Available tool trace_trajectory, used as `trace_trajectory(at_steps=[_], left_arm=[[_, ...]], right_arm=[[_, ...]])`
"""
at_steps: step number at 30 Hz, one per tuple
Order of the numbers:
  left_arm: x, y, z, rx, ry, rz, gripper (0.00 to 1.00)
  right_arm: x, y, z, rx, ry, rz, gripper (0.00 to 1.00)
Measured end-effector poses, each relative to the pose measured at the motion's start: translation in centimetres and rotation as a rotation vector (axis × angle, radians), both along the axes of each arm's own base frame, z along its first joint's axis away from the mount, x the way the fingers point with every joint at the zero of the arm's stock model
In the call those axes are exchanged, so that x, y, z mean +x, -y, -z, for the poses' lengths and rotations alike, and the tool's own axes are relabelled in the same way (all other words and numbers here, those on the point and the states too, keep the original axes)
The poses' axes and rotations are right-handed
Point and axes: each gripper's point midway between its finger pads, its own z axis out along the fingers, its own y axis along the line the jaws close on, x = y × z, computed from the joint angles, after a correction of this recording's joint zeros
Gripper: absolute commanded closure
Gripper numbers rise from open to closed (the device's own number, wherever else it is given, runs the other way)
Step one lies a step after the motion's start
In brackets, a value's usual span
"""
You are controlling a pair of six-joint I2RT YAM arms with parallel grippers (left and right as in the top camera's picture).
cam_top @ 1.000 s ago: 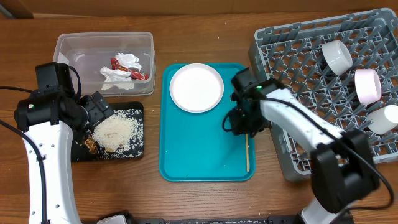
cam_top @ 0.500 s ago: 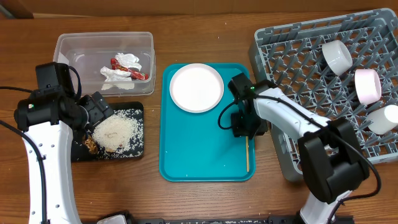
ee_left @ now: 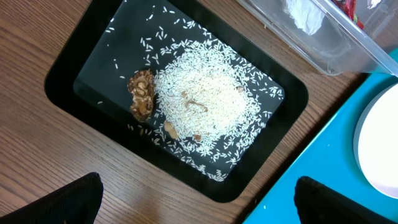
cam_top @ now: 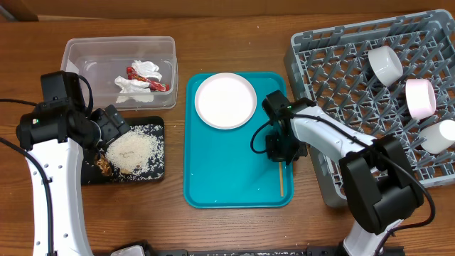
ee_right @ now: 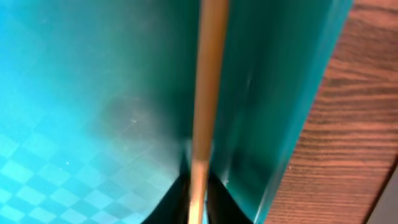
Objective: Sort waste into correct bins and load items into the dishwasher
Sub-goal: 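Reach the right gripper to the remaining chopstick and pinch it, then carry the second chopstick right and release it in the dish rack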
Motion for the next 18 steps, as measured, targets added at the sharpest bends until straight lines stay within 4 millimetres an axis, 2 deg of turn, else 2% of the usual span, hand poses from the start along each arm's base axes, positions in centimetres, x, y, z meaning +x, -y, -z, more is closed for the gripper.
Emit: trace_trajectory(at_steps=[7, 11, 13, 15, 18], left_arm=[[0.0, 0.0, 0.0, 0.000, 0.000, 0.000, 0.00], [0.0, 0.0, 0.0, 0.000, 0.000, 0.000, 0.00], [0.0, 0.0, 0.0, 0.000, 0.000, 0.000, 0.00], [0.0, 0.0, 0.0, 0.000, 0.000, 0.000, 0.00], [0.0, 0.0, 0.0, 0.000, 0.000, 0.000, 0.00]], right_arm=[[-0.7, 0.0, -0.3, 0.004, -0.036, 0.007, 0.96], [-1.1, -0.1, -1.2, 0.009, -0.059, -0.012, 0.96], [-0.5, -0.4, -2.9, 0.026, -0.026, -0.032, 0.96], [1.0, -0.8, -5.5, 0.050, 0.056, -0.049, 0.96], [4.2, -0.5, -11.3, 0.080, 0.266, -0.060, 0.96]])
